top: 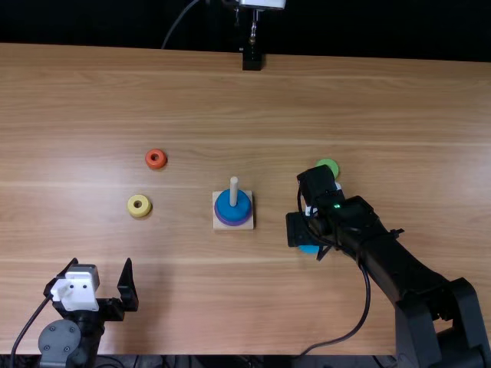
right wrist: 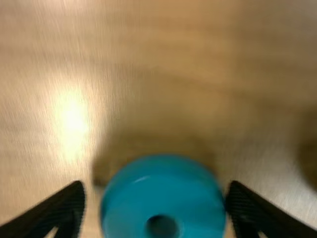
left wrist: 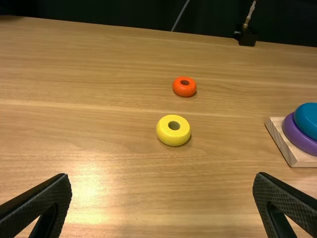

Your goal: Build the Hanoi tower: stack the rings onto the peg from bottom to top in this color order: purple, dark blue, light blue, dark green, light green, yellow, orange.

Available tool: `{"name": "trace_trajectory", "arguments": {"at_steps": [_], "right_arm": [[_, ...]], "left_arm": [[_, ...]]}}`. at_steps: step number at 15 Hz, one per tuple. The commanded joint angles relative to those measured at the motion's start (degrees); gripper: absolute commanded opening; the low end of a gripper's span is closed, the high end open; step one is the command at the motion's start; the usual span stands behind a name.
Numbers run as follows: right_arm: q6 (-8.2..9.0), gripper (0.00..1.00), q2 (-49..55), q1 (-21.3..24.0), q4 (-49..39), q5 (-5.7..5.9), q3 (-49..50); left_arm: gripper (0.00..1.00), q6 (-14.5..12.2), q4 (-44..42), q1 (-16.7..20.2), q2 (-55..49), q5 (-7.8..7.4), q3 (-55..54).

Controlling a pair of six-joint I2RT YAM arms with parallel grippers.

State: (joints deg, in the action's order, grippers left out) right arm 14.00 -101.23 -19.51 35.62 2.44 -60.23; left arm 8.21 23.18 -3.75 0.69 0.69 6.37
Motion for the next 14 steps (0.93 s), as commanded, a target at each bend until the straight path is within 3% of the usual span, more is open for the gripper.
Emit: {"name": "trace_trajectory", "arguments": {"at_steps": [1, 6, 7, 8, 10, 11, 14], "right_arm": [[0.66, 0.0, 0.24, -0.71, -1.91, 2.73, 1.34], [0.87, 0.02, 0.24, -2.38, -2.01, 2.73, 1.43], [0.98, 0.82, 0.07, -2.29, -2.12, 2.73, 1.25], [1.4, 1.0, -0.11, -2.47, -1.49, 2.73, 1.34], [5.3, 1.0, -0.2, -3.17, -1.59, 2.84, 1.52], [6.25, 1.0, -0.2, -3.17, -1.49, 2.94, 1.52], [6.46, 1.0, -0.11, -3.43, -0.01, 2.94, 1.96]], "left_arm": [[1.0, -0.19, 4.35, -0.21, -0.69, -0.58, -6.37], [1.0, -0.09, 4.35, -0.21, -0.69, -0.58, -6.37], [1.0, -0.09, 4.35, -0.21, -0.69, -0.58, -6.37], [1.0, -0.09, 4.45, -0.21, -0.69, -0.58, -6.37], [1.0, -0.09, 4.35, -0.21, -0.69, -0.58, -6.37], [1.0, -0.09, 4.35, -0.21, -0.69, -0.58, -6.37], [1.0, -0.09, 4.35, -0.21, -0.69, -0.58, -6.37]]}}
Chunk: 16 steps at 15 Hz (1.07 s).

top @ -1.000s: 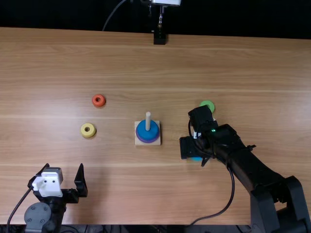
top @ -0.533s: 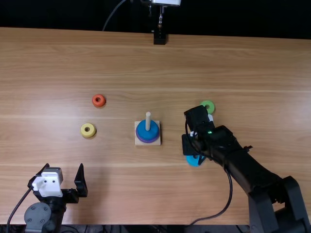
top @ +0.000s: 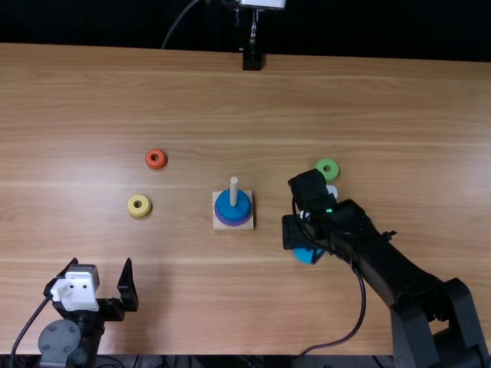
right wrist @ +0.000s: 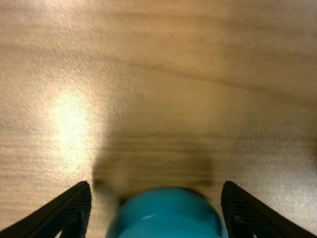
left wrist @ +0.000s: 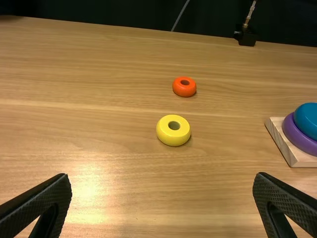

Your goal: Build the Hanoi tower: stack the rings onto the peg from bottom to top in this color order: purple, dark blue, light blue, dark green, light green, yellow, orange.

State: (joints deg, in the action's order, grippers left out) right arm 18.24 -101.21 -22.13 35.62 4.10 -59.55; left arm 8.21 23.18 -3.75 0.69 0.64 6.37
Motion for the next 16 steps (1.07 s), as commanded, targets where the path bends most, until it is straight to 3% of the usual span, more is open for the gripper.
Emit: {"name": "trace_trajectory", "arguments": {"at_steps": [1, 9, 10, 11, 12, 16], "right_arm": [[2.33, 1.0, 0.05, -0.81, 0.94, 1.28, 1.37], [2.64, 1.0, 0.49, -1.16, 6.42, 1.07, 1.28], [2.54, 0.68, 0.49, -1.51, 6.32, 1.18, 1.28], [2.54, 0.25, 0.57, -1.69, 6.42, 1.18, 1.37], [2.43, 0.01, 0.66, -1.86, 6.32, 1.18, 1.89], [2.33, 0.0, 1.89, -3.62, 6.21, 1.28, 1.81]], "left_arm": [[1.0, -0.19, 4.35, -0.21, -0.69, -0.54, -6.37], [1.0, -0.09, 4.35, -0.21, -0.69, -0.54, -6.37], [1.0, -0.19, 4.35, -0.21, -0.69, -0.54, -6.37], [1.0, -0.09, 4.35, -0.21, -0.69, -0.54, -6.37], [1.0, -0.19, 4.35, -0.21, -0.69, -0.54, -6.37], [1.0, -0.09, 4.35, -0.21, -0.69, -0.54, -6.37]]}}
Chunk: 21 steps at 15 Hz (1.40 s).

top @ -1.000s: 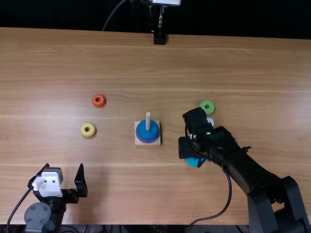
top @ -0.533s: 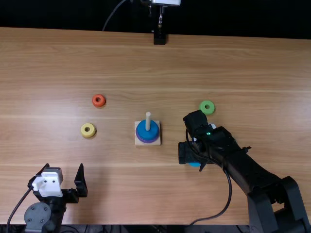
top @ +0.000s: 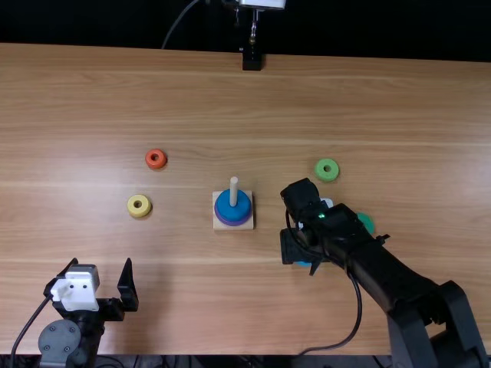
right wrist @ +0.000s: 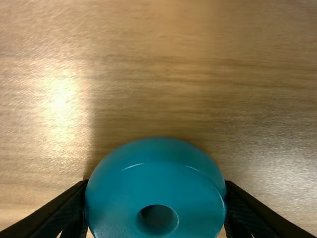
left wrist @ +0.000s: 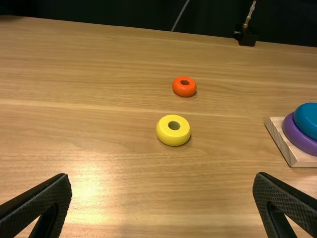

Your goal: Build the Hanoi tower: stack the rings onto the peg from bottom to top in this color order: purple, dark blue, light blue, dark green, light green, yellow, orange.

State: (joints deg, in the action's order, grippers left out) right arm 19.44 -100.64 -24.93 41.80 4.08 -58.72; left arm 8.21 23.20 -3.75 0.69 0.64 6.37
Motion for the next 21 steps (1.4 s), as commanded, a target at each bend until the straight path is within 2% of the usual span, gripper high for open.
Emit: {"name": "trace_trajectory", "arguments": {"at_steps": [1, 3, 4, 7, 10, 13, 15, 21], "right_arm": [[1.12, 0.0, 2.11, -0.82, 0.03, 1.2, 0.62], [1.02, 0.0, 5.1, -1.44, 0.45, 1.41, -4.83], [0.28, 0.0, 6.16, -2.14, 1.82, 1.51, -7.29], [-0.56, 0.0, 6.25, -4.69, 16.16, 1.41, -20.65], [-0.77, 0.0, 3.96, -5.22, 22.81, 1.41, -33.39], [-4.04, 0.0, -2.81, -6.36, 30.4, 1.41, -48.16], [-5.41, 0.0, -7.03, -6.45, 33.25, 1.41, -56.15], [-5.41, 0.0, -12.91, -10.67, 36.31, 1.41, -66.79]], "left_arm": [[1.0, -0.09, 4.33, -0.21, -0.69, -0.54, -6.37], [1.0, -0.19, 4.33, -0.21, -0.69, -0.54, -6.37], [1.0, -0.09, 4.33, -0.21, -0.69, -0.54, -6.37], [1.0, -0.09, 4.33, -0.21, -0.69, -0.54, -6.37], [1.0, -0.09, 4.33, -0.21, -0.69, -0.54, -6.37], [1.0, -0.09, 4.33, -0.21, -0.69, -0.54, -6.37], [1.0, -0.09, 4.43, -0.21, -0.69, -0.54, -6.37], [1.0, -0.19, 4.33, -0.21, -0.69, -0.54, -6.37]]}}
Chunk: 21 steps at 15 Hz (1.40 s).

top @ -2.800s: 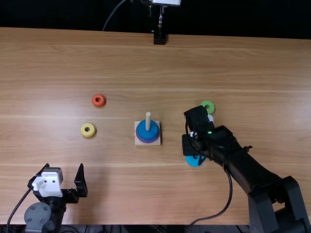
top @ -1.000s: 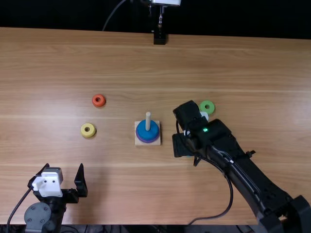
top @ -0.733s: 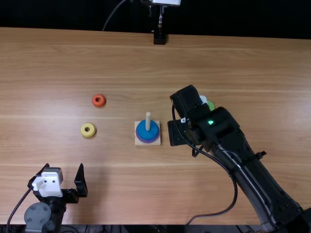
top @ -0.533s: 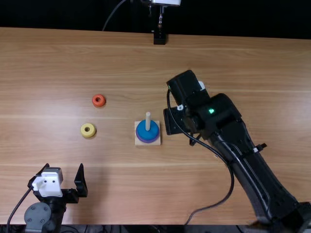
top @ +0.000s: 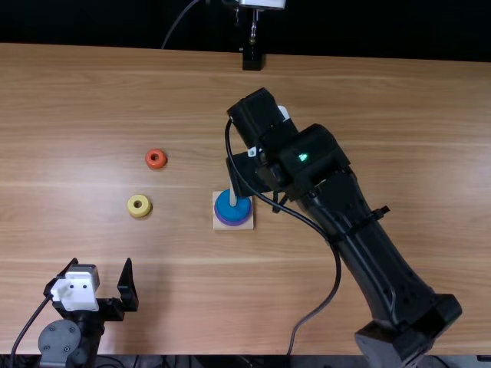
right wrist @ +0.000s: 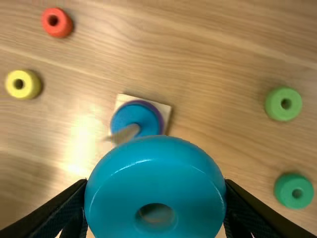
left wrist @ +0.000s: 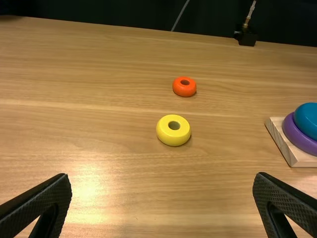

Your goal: Build the Hanoi tower: stack the rings onto the peg from bottom to top in this color order: purple, dark blue, light blue, dark green, light green, yellow, orange.

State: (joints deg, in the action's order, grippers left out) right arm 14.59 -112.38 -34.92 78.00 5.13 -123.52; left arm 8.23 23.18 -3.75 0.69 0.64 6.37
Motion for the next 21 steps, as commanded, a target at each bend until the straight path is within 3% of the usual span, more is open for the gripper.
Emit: {"name": "trace_trajectory", "arguments": {"at_steps": [1, 18, 21], "right_arm": [[-0.56, 0.0, -1.7, -1.21, 0.11, 0.46, -2.77], [-0.77, 0.0, -8.47, -4.81, 0.01, 0.36, -6.91], [-2.57, 0.0, -8.38, -4.46, 0.01, 0.36, -6.82]], "left_arm": [[1.0, -0.21, 4.35, -0.21, -0.69, -0.54, -6.37], [1.0, -0.11, 4.35, -0.21, -0.69, -0.54, -6.37], [1.0, -0.21, 4.35, -0.21, -0.69, -0.54, -6.37]]}}
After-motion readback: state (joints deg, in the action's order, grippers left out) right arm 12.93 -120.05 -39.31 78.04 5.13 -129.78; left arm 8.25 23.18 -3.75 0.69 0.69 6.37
